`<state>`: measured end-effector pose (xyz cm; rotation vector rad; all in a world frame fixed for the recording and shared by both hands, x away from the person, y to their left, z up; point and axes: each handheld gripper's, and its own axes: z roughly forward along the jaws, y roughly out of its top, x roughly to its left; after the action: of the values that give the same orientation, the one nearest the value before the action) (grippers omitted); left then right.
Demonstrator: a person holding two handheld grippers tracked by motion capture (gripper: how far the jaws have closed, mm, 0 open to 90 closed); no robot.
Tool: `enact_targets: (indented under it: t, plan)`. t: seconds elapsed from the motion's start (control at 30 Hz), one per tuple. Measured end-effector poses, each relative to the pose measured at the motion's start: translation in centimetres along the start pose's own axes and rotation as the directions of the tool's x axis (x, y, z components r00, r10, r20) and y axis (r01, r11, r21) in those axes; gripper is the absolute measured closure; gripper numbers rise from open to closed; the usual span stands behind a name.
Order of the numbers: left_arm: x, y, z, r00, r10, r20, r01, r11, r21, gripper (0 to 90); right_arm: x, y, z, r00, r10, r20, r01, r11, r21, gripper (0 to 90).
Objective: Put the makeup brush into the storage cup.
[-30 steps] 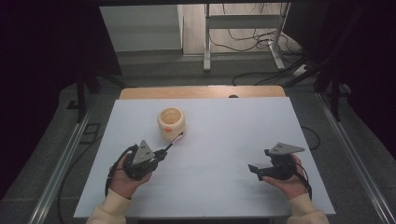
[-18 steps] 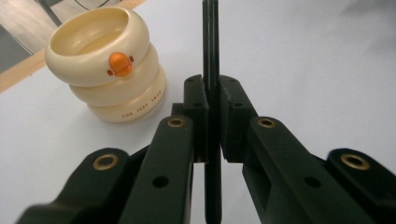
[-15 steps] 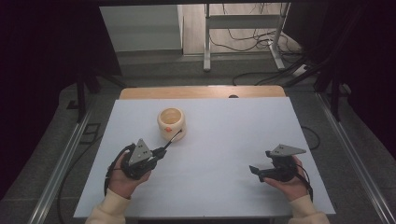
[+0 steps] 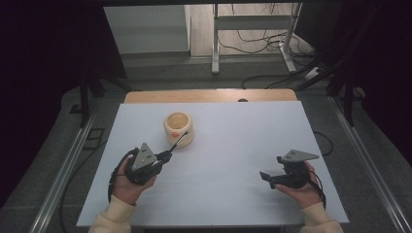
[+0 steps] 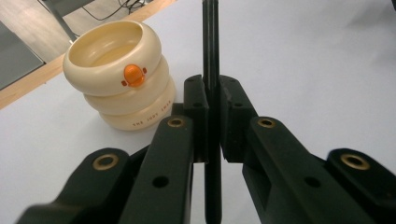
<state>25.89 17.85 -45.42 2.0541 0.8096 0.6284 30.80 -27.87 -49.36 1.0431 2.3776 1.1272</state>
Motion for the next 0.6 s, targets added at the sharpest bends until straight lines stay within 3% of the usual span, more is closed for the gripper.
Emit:
enact_targets:
  t: [0.33,0.6]
  plan:
    - [0.1,0.5,0.4,0.9998,-0.018,-0.001,0.018,0.9995,-0.024,83.1,0.0,0.0,0.1,1.0000,-0.008,0.003,0.008,1.000,0.009,9.3]
    - [0.4,1.3,0.4,0.9983,-0.056,0.014,0.057,0.9963,-0.064,83.1,0.1,-0.1,0.3,0.9999,-0.011,0.002,0.011,1.000,0.017,9.3]
